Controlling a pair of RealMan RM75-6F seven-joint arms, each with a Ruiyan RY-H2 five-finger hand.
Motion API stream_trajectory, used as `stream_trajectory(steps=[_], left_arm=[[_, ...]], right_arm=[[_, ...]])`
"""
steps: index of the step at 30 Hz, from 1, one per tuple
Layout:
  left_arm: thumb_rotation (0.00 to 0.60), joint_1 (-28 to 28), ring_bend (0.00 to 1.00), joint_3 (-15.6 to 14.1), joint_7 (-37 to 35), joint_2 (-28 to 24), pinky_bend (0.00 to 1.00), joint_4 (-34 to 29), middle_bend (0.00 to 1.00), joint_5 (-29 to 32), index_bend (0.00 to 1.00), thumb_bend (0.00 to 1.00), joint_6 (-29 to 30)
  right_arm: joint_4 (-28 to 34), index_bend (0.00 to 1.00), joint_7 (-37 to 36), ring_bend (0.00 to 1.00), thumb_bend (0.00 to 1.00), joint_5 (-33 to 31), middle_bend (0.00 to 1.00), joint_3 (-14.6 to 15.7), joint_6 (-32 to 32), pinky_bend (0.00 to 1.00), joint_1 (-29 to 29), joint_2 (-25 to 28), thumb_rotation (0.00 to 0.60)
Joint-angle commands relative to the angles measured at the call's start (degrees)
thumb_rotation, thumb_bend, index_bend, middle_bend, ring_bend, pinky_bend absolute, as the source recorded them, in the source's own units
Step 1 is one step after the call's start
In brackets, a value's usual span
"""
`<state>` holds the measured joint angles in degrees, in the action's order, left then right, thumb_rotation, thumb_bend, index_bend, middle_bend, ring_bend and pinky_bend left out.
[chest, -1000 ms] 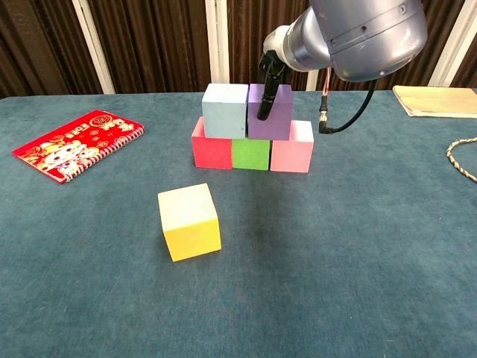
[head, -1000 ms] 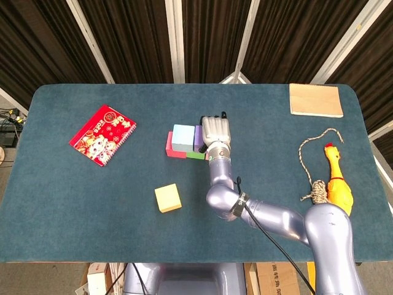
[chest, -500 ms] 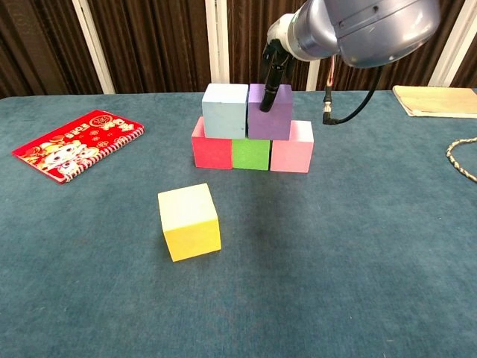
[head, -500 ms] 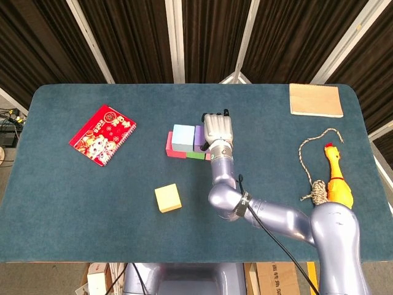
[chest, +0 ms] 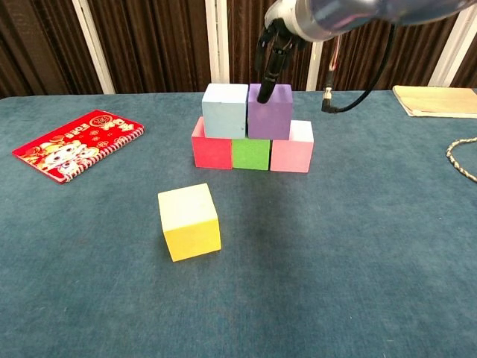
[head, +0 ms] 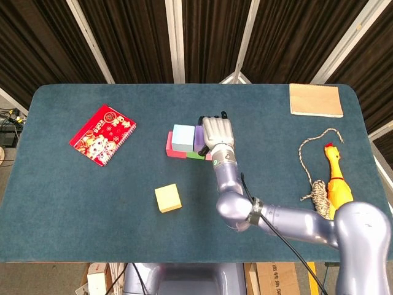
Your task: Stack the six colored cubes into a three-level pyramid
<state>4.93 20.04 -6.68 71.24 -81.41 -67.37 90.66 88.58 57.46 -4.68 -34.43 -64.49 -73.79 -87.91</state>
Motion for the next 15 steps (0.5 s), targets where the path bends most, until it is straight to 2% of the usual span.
stream_trajectory(steps=[1, 6, 9, 15], left_arm=[[0.600, -0.24, 0.01, 0.06, -0.56, -0.27, 0.00, -0.38, 0.10, -0.23, 0.16, 0.32, 0.33], [0.600, -0.53, 0.01, -0.28, -1.41, -0.74, 0.00, -1.21, 0.10, -0.85, 0.16, 0.32, 0.35], [0.600, -0.61, 0.01, -0.51, -1.51, -0.91, 0.00, -1.59, 0.10, -1.31, 0.16, 0.32, 0.49], [0.600, -0.58, 0.01, -1.02, -1.53, -1.03, 0.00, -2.13, 0.10, -2.02, 0.16, 0.32, 0.39]], right_arm=[[10.14, 0.28, -3.14, 0.21, 0.13, 2.06, 0.30, -2.15, -2.17, 0.00, 3.38, 6.15, 0.600], [23.89, 0.28, -6.44, 0.21, 0.13, 6.39, 0.30, -2.34, -4.78, 0.00, 8.64, 14.46, 0.600], [29.97, 0.28, -8.62, 0.21, 0.13, 8.64, 0.30, -1.74, -6.40, 0.00, 11.58, 18.15, 0.600], [40.07, 0.28, -13.26, 0.21, 0.13, 14.84, 0.30, 2.79, -7.12, 0.00, 17.97, 23.15, 0.600]])
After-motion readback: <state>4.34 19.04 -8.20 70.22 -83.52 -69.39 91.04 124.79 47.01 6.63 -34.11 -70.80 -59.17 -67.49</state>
